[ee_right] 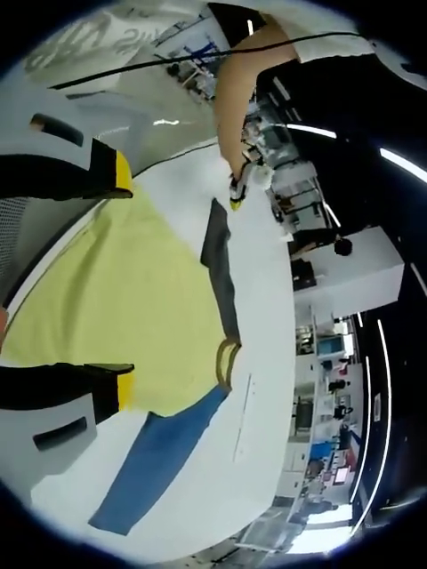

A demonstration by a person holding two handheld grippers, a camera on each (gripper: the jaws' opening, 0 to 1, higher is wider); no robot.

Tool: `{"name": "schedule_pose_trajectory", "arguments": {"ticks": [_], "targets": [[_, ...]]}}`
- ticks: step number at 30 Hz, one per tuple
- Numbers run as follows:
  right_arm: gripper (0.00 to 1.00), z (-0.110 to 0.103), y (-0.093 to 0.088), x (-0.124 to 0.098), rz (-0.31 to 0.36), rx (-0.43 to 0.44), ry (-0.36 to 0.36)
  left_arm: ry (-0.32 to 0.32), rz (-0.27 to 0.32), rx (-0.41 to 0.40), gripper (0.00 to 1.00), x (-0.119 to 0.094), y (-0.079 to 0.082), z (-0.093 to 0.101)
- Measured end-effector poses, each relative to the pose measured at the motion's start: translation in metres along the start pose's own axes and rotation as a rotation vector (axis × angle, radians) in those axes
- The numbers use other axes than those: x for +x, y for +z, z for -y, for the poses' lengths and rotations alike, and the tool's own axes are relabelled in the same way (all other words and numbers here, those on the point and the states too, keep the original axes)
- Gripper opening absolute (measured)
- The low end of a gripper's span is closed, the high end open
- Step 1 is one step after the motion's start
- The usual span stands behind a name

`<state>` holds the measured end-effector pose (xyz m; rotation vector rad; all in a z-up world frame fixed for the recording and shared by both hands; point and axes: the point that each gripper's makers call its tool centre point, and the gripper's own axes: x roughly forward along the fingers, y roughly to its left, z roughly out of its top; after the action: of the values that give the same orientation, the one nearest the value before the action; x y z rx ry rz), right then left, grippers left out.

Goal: Fold the garment on the visible template until the final outline fits inside the template.

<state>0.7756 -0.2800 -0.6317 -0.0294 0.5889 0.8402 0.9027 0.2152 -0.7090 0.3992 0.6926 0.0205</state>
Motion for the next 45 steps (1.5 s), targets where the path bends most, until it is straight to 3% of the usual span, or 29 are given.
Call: {"name": "schedule_pose_trajectory", "arguments": {"ticks": [2,7,22,28,33,45], "targets": [[0.75,0.004,0.003,-0.003,0.011,-0.005,-0.009,0.0,0.084,-0.053,0.0,-0.018,0.014,0.007],[0.75,0.011,0.01,-0.011,0.042,-0.011,-0.029,-0.028,0.204,-0.122,0.04,-0.052,0.043,0.024],[0.75,0.012,0.022,-0.028,0.105,-0.044,-0.038,-0.089,0.309,-0.168,0.5,-0.094,0.096,0.044],[0.75,0.018,0.024,-0.035,0.128,-0.046,-0.051,-0.107,0.317,-0.188,0.76,-0.099,0.1,0.045],[0.76,0.019,0.024,-0.038,0.139,-0.05,-0.052,-0.147,0.308,-0.225,0.99,-0.109,0.099,0.066],[0.76,0.026,0.024,-0.044,0.153,-0.061,-0.047,-0.208,0.307,-0.272,1.0,-0.137,0.096,0.099]]}}
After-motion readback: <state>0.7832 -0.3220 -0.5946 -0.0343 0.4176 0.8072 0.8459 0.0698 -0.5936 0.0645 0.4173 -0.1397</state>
